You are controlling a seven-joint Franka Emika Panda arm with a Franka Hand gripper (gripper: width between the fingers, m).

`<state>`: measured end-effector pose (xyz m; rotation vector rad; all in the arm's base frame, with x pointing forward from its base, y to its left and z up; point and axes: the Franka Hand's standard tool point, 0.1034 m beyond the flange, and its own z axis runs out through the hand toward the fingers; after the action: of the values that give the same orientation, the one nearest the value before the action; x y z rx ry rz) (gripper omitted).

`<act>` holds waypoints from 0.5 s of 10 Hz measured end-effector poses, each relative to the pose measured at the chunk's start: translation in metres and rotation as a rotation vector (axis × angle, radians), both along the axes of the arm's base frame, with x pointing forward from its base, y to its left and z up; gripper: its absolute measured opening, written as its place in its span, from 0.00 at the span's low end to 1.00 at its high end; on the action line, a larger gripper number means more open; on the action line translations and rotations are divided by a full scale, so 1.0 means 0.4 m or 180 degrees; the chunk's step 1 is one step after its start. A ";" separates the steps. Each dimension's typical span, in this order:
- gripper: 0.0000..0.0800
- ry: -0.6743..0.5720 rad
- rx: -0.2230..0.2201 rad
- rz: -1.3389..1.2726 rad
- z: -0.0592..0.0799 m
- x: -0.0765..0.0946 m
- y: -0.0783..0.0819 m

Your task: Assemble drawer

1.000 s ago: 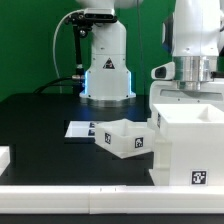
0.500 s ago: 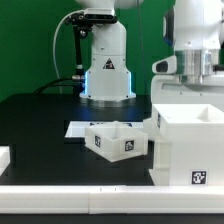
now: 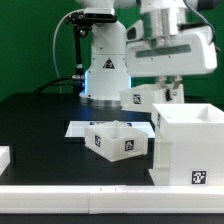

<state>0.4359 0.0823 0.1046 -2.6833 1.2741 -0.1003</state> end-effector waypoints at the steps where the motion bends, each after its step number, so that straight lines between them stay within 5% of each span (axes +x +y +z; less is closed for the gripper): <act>1: 0.04 -0.0029 0.0003 -0.0030 0.004 0.012 -0.032; 5: 0.04 0.0010 -0.0064 0.0044 -0.028 0.012 -0.053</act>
Offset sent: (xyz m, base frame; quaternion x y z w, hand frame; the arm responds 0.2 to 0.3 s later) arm 0.0000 0.0000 0.0000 0.0000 0.0000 -0.0650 0.9979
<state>0.4407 0.0612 0.0936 -2.7096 1.2620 -0.1079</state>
